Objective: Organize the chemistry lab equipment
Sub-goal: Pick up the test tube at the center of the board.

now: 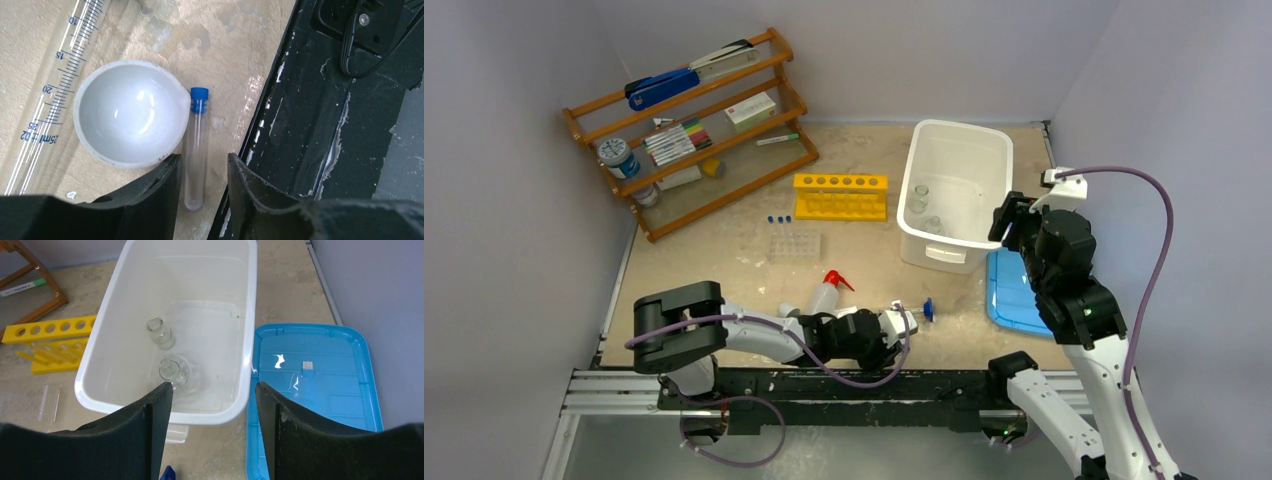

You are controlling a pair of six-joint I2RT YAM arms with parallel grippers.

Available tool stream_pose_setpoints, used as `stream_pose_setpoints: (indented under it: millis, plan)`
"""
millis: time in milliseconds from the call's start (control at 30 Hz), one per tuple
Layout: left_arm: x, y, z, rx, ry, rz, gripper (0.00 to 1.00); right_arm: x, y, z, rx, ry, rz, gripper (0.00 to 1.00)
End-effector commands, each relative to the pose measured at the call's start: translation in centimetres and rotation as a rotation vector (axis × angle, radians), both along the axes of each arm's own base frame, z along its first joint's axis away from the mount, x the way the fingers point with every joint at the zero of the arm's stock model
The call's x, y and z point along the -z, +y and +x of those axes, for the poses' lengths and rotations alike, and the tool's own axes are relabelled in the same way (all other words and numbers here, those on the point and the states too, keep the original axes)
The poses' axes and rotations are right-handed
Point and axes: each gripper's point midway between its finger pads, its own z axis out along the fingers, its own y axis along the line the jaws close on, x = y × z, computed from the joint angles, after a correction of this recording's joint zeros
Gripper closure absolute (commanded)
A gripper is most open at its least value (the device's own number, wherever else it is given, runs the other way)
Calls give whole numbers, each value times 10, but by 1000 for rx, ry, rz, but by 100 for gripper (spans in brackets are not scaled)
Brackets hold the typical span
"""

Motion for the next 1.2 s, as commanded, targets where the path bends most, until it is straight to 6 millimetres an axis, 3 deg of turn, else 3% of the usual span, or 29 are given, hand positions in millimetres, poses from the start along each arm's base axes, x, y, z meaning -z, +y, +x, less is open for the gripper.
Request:
stream_pose_setpoints:
  millis: [0, 233, 367, 533, 833, 967, 1067, 1167]
  plan:
    - [14, 5, -5, 2, 19, 55, 64, -7, -3, -1, 15, -21, 7, 36]
    - [20, 20, 1, -30, -23, 117, 82, -6, -3, 1, 15, -18, 3, 36]
    - [21, 19, 1, -29, -25, 121, 84, -7, -3, 1, 15, -19, 0, 36]
    - [15, 18, 4, -45, -52, 118, 100, -9, -3, 1, 17, -23, -3, 36]
    - [-4, 21, 9, -73, -84, 91, 98, -11, -3, 4, 15, -31, -7, 36]
    - [2, 23, 11, -80, -92, 116, 96, -11, -3, 4, 16, -30, -8, 36]
    - [8, 26, 11, -87, -110, 147, 85, -10, -3, 3, 17, -26, -9, 36]
    - [15, 29, 12, -97, -138, 191, 81, -10, -4, 2, 17, -25, -10, 36]
